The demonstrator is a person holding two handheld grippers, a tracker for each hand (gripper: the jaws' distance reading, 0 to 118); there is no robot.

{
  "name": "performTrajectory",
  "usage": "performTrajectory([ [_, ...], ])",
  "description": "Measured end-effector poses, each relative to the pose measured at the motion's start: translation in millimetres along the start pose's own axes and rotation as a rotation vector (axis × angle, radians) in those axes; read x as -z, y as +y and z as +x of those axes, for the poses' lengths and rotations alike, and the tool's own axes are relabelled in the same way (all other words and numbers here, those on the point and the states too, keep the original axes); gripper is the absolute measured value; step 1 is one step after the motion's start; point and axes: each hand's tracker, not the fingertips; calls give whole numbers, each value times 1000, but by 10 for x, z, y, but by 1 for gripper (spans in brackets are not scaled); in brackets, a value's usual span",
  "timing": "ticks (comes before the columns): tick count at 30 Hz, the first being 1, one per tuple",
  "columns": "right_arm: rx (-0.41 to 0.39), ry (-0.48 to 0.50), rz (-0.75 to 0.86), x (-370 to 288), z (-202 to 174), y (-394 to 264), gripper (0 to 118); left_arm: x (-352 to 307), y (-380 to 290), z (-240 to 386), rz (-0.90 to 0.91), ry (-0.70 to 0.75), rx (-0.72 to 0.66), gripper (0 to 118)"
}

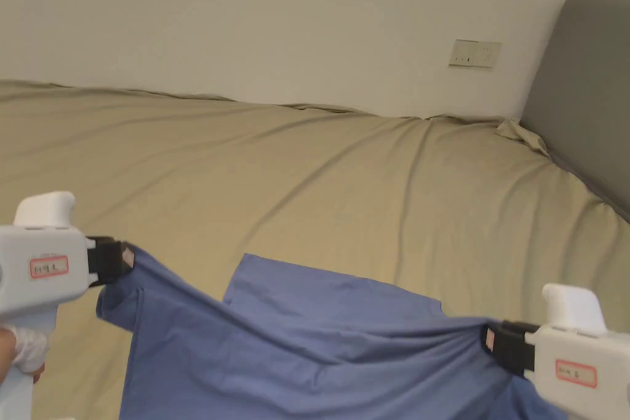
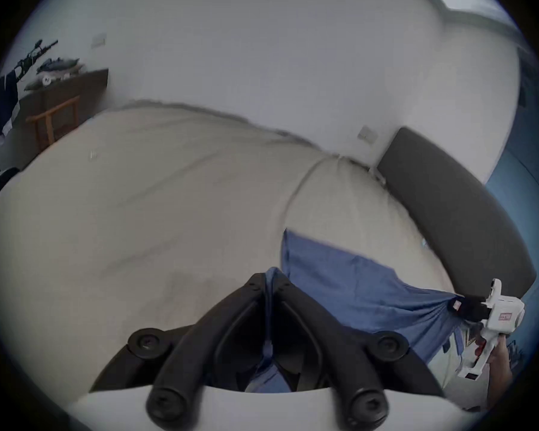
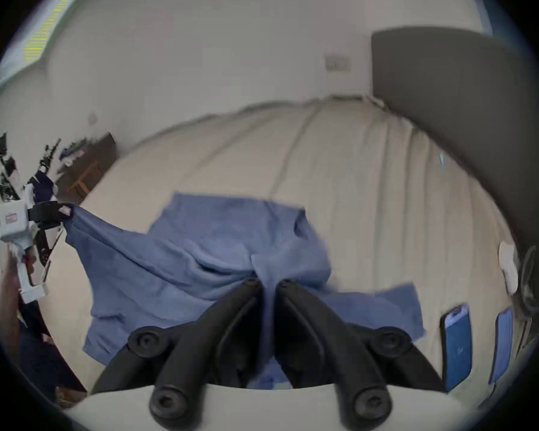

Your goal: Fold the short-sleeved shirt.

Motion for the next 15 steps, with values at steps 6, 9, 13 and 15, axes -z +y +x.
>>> performTrajectory([
  [6, -68, 29, 200, -242, -130, 741, 5, -474, 598, 69, 172, -8, 18, 0],
  [9, -56, 29, 242, -262, -108, 1127, 5, -670, 936, 45, 245, -26, 32, 0],
  [13, -69, 28, 302, -297, -140, 1566, 5, -806, 1301, -17, 289, 15, 46, 0],
  [15, -78, 25, 333, -301, -148, 1768, 5, -853, 1462, -39, 297, 43, 79, 0],
])
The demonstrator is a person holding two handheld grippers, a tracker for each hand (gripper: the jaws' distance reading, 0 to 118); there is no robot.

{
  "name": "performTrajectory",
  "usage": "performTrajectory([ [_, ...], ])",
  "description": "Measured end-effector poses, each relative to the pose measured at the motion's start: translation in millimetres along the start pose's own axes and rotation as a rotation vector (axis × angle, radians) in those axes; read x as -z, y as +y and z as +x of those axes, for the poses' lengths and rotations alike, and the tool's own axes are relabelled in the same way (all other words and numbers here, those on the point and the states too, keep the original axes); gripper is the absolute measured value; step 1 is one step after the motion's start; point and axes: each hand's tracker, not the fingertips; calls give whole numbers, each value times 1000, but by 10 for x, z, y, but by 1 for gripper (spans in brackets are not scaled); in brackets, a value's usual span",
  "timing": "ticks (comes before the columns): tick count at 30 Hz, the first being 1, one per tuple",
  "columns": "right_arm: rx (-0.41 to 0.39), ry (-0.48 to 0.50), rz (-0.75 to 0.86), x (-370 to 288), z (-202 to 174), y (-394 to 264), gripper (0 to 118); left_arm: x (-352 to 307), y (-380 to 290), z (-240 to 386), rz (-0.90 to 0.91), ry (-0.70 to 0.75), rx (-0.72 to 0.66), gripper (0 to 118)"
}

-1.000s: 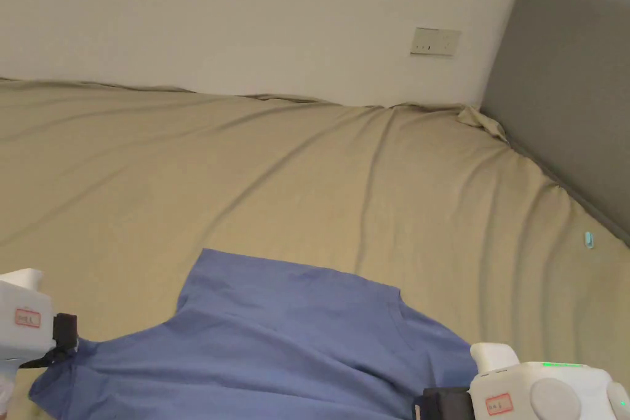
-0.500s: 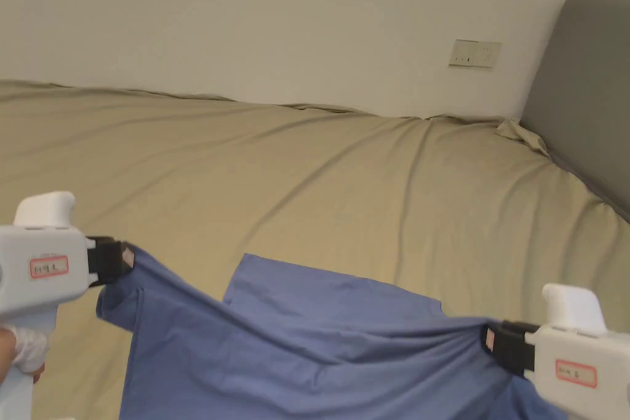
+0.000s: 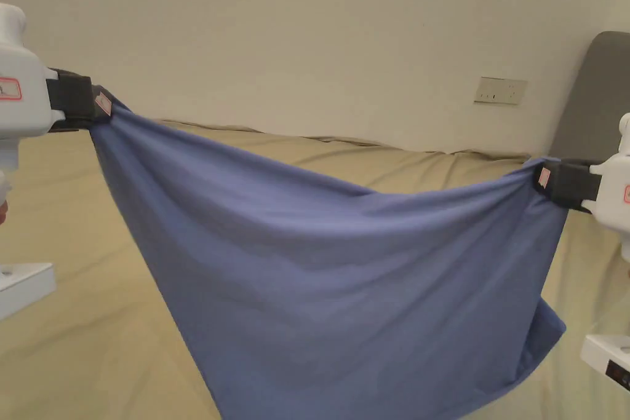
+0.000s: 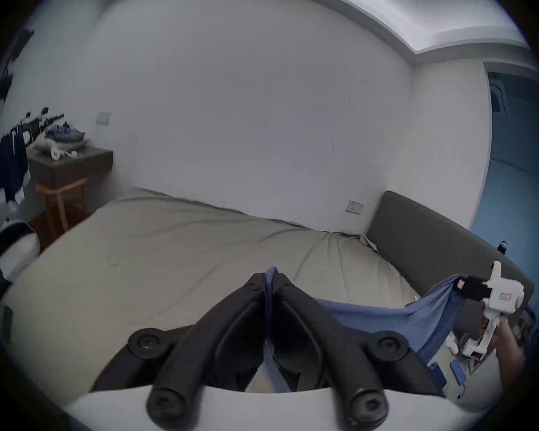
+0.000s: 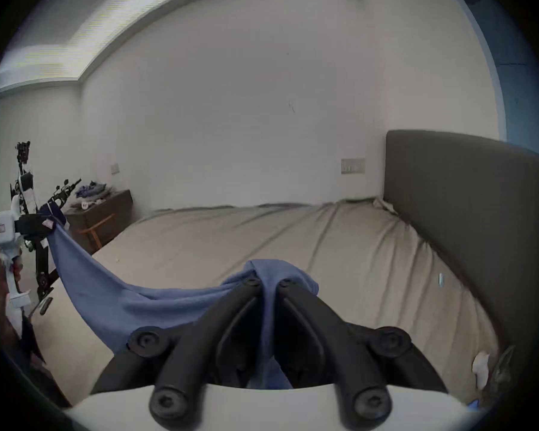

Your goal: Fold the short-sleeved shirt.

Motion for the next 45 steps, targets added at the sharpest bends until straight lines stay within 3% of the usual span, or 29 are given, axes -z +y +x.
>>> performTrajectory([
  [10, -60, -34, 122, 354, -136, 839, 5, 192, 744, -36, 96, 57, 41, 0],
  [17, -1, -33, 127, 602, -222, 892, 4, 320, 866, 41, 118, 93, 75, 0],
  [21, 43, -14, 94, 674, -211, 524, 4, 354, 462, -5, 75, 99, 100, 0],
  [28, -8, 37, -45, 469, -207, -559, 4, 95, -815, -105, 8, 141, 83, 0],
  [32, -4, 36, -124, 228, -70, -1148, 4, -225, -1505, -170, -83, 117, -10, 0],
  [38, 82, 38, -214, -286, 83, -1907, 4, -829, -2356, -193, -145, 175, -113, 0],
  [42, 59, 26, -266, -564, 136, -2370, 4, -1115, -2837, -331, -239, 168, -170, 0],
  [45, 108, 17, -307, -743, 139, -2654, 4, -1313, -3140, -374, -268, 178, -204, 0],
])
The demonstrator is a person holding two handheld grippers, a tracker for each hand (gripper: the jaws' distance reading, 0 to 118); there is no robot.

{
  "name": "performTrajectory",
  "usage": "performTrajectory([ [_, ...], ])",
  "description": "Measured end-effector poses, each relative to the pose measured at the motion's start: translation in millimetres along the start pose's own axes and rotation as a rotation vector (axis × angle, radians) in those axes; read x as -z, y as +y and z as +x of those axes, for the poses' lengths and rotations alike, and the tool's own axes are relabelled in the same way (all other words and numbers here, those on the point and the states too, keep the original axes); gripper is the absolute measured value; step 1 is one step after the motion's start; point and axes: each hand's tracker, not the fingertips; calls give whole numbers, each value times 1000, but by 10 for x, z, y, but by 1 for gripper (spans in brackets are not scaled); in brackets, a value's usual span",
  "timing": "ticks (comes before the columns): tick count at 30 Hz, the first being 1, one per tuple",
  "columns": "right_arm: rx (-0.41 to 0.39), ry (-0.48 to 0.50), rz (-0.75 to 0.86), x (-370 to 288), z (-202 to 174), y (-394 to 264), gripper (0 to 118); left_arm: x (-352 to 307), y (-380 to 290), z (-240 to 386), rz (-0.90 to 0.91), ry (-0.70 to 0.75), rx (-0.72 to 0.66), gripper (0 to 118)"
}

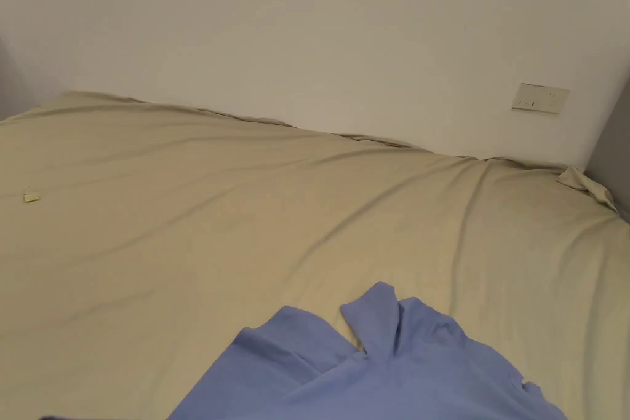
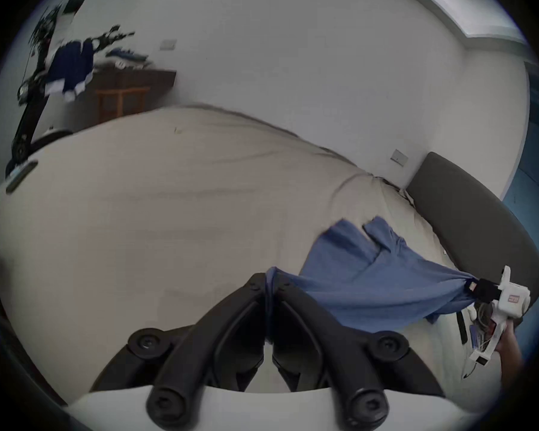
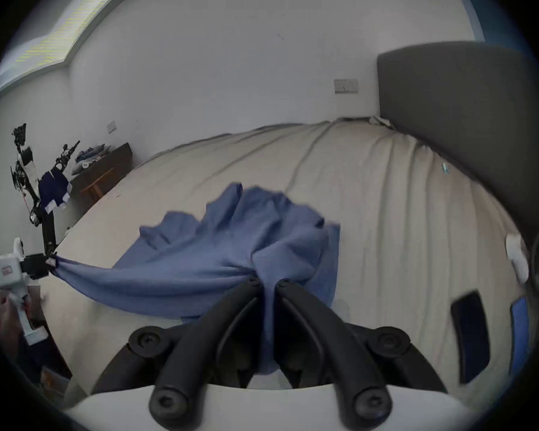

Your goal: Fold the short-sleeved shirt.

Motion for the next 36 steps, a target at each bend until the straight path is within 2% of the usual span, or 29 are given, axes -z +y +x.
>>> performTrajectory([
  [8, 45, -25, -89, 39, 26, -527, 5, -46, -534, -238, -99, 36, -65, 0],
  [9, 56, -19, -82, 43, 52, -553, 11, -56, -583, -250, -89, 37, -88, 3],
  [10, 75, -4, -77, 19, 63, -561, 29, -78, -599, -249, -80, 34, -105, 13],
  [11, 81, -9, -64, -24, 55, -568, 73, -118, -599, -232, -47, 73, -119, 45],
  [12, 87, -16, -37, -80, 49, -558, 102, -175, -594, -216, 0, 88, -134, 88],
  [13, 83, -7, -18, -144, 37, -531, 109, -226, -566, -205, 10, 58, -137, 114],
  [14, 78, 13, 19, -226, 4, -492, 108, -288, -534, -174, 43, 27, -148, 118],
  [16, 16, 5, 106, -447, -166, -402, 108, -506, -464, -14, 173, -27, -112, 118],
  [19, -100, -131, 221, -707, -492, -344, 107, -659, -405, 387, 254, 33, 99, 118],
  [20, -117, -159, 253, -765, -576, -350, 106, -642, -485, 405, 275, 77, 180, 118],
  [21, -127, -178, 290, -828, -657, -373, 103, -653, -525, 551, 308, 125, 256, 118],
  [22, -129, -183, 317, -883, -721, -399, 92, -646, -562, 679, 317, 155, 312, 118],
  [24, -135, -174, 363, -942, -825, -486, 78, -616, -654, 876, 330, 185, 379, 109],
  [25, -159, -174, 372, -947, -863, -531, 78, -608, -694, 959, 358, 158, 381, 109],
  [26, -197, -206, 387, -925, -896, -575, 34, -606, -724, 1020, 381, 140, 375, 79],
  [27, -226, -263, 390, -898, -929, -627, 5, -587, -743, 1072, 385, 117, 371, 42],
  [28, -209, -274, 379, -896, -933, -645, 4, -563, -760, 1114, 390, 129, 370, 6],
  [29, -175, -218, 349, -895, -903, -637, 4, -567, -772, 1144, 423, 139, 368, 0],
  [30, -126, -176, 327, -892, -877, -636, 4, -572, -747, 1140, 425, 114, 374, 0],
  [31, -106, -188, 320, -881, -864, -633, 4, -573, -696, 1129, 422, 92, 378, 0],
  [33, -132, -205, 322, -898, -862, -628, 4, -553, -550, 1038, 405, 82, 395, 0],
  [35, -155, -189, 326, -937, -839, -591, 4, -489, -301, 802, 303, 20, 420, 0],
  [36, -163, -179, 322, -944, -829, -567, 4, -446, -191, 668, 262, 23, 419, 11],
])
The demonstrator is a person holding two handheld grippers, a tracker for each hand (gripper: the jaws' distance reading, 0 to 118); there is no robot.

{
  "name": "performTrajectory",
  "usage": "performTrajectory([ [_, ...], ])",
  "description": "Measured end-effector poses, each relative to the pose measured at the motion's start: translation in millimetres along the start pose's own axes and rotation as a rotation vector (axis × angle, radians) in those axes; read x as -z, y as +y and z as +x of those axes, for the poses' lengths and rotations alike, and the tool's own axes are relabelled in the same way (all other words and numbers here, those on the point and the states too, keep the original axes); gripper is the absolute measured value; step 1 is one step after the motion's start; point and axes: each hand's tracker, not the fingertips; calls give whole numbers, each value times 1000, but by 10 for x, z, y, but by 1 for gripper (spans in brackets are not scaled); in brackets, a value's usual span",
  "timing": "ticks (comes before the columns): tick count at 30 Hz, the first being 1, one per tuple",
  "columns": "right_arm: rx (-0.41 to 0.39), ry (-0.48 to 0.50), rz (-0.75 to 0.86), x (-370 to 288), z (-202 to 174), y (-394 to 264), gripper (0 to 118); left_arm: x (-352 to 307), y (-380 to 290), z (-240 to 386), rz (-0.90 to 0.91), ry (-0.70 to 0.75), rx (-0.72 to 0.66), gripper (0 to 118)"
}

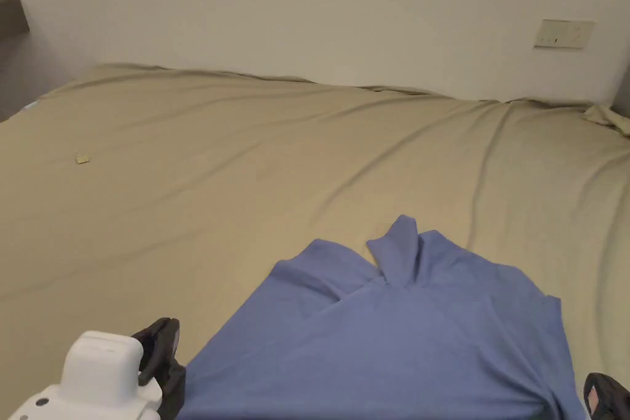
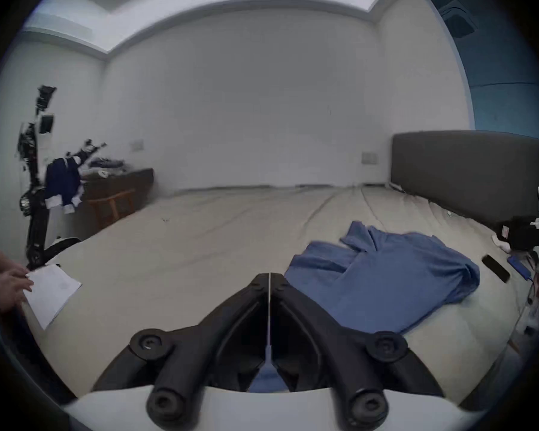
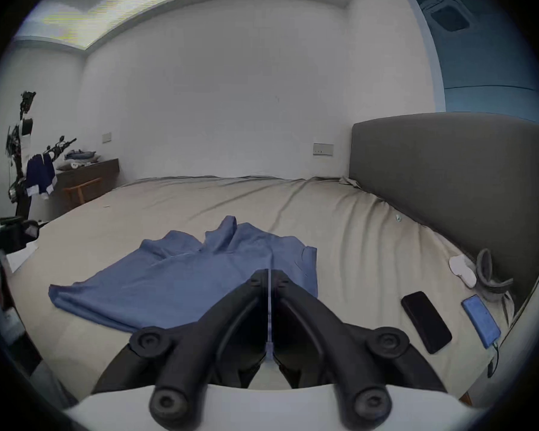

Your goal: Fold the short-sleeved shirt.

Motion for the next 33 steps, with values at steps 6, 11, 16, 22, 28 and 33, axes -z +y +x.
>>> performTrajectory([
  [6, -9, 42, -26, 95, 12, 64, 4, 482, -156, -772, -422, -149, -270, 118],
  [11, -32, 72, -51, 263, -56, 112, 4, 675, -444, -697, -539, -132, -238, 118],
  [16, -47, 136, -84, 659, -87, 236, 4, 932, -784, -491, -632, -37, -148, 75],
  [22, -108, 262, -223, 1796, 41, 763, 4, 724, -681, -477, -507, -55, -260, 4],
  [28, -300, 453, -645, 3746, 64, 1233, 75, 694, -536, -320, -506, -42, -198, 4],
  [33, -516, 374, -798, 4735, -152, 1119, 111, 781, -534, -335, -551, -17, -224, 4],
])
